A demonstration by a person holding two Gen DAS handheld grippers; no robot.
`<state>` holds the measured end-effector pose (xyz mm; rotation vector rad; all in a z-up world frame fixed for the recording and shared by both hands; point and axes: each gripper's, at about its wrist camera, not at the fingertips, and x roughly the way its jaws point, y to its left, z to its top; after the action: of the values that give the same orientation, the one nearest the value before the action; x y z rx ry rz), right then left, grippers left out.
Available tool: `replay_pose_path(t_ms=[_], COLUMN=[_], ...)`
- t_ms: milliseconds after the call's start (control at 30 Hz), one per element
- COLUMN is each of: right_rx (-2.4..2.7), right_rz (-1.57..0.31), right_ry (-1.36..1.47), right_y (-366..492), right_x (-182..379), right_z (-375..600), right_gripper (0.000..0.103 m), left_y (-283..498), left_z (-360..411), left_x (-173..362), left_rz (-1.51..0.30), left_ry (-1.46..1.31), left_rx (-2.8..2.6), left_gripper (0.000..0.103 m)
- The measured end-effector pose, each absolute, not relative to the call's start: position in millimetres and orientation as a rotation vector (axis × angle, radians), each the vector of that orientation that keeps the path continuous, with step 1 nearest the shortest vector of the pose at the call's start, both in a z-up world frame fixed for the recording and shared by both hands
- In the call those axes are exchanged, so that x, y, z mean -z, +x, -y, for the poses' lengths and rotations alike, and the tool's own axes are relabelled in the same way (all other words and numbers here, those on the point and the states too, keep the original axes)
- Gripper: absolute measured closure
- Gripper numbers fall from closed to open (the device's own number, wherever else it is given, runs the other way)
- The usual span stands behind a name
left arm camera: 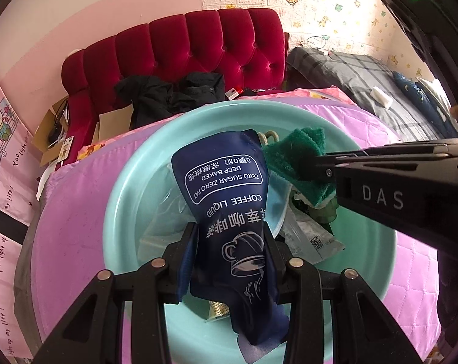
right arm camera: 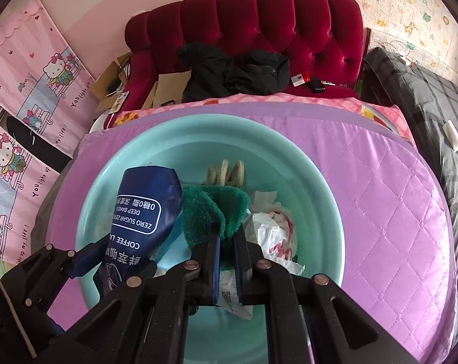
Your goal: Organize soft objects
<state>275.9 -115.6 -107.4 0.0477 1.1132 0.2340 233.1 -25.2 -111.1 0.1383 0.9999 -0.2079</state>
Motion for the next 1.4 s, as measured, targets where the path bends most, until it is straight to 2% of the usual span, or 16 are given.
replay_pose_path(t_ms=[133, 200, 267, 300, 333, 400, 433, 533, 600, 633, 667, 1400], right_rx=[-0.238, -0.244, -0.245, -0.247, -0.247, -0.242, -0.243, -0.241, -0.243, -0.241, -0.236, -0.222], right_rz=[-1.115, -1.111, -1.106, -1.103, -1.1, -1.09, -1.087, -1.074, -1.062, -1.056, -1.051, -0.986], right_ry=[0.062, 0.063, 0.059, 0.058, 0.056, 0.048, 0.046, 0.036, 0.041, 0.044, 0.044, -0.028], right_y=[276, 275, 273, 272, 272, 269, 267, 261, 256, 254, 252, 165], right_x=[109, 107, 105, 104, 102, 99, 96, 90, 86, 84, 82, 44], right_z=[118, 118, 119, 118, 118, 118, 117, 116, 116, 116, 116, 123], right_gripper=[0.095, 0.091, 0.087, 0.08, 0.075, 0.06, 0.057, 0.039, 0.015, 0.01, 0.002, 0.0], left_y=[233, 232, 231, 230, 229, 227, 226, 222, 219, 217, 216, 136], left_z=[26, 26, 26, 26, 25, 23, 23, 20, 18, 17, 17, 2], left_x=[111, 110, 109, 108, 107, 105, 104, 98, 95, 93, 91, 62], left_rz=[-0.999, -0.992, -0.986, -0.985, -0.985, -0.984, -0.981, -0.965, -0.957, -0.951, -0.947, -0.928], left_ry=[0.139, 0.145, 0.155, 0.158, 0.158, 0.151, 0.15, 0.142, 0.138, 0.135, 0.134, 0.105], left_rx=[0.208, 0.205, 0.201, 0.195, 0.191, 0.177, 0.169, 0.156, 0.147, 0.143, 0.141, 0.086], left_gripper=[0.059, 0.057, 0.049, 0.046, 0.038, 0.025, 0.017, 0.015, 0.007, 0.0, 0.0, 0.0])
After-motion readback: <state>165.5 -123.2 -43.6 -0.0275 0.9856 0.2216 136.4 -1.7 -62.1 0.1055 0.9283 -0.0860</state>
